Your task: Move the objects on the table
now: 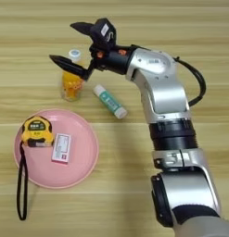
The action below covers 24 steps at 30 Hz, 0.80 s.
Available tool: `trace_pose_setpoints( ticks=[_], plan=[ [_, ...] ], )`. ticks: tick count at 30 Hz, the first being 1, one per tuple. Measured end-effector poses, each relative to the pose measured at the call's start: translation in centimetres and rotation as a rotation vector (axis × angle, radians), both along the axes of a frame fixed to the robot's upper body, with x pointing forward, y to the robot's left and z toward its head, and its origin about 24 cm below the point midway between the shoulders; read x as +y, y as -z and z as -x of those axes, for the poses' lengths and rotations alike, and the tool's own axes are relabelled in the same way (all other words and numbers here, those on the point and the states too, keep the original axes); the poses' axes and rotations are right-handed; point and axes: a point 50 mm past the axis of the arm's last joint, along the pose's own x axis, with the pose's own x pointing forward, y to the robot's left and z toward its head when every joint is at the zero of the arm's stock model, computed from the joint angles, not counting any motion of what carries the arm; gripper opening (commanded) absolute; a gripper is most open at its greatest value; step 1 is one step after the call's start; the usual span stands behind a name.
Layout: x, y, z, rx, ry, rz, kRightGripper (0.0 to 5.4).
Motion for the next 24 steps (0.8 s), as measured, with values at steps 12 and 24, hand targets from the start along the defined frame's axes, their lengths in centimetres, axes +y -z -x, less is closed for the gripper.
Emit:
trace_pose_setpoints(
  ticks=[12,24],
  plan=[
    [0.0,2.3,-2.6,0.160,0.218,-0.049,5.38],
    [-0.1,5.2,-3.6,0.298,0.302,0.002,5.38]
  ],
)
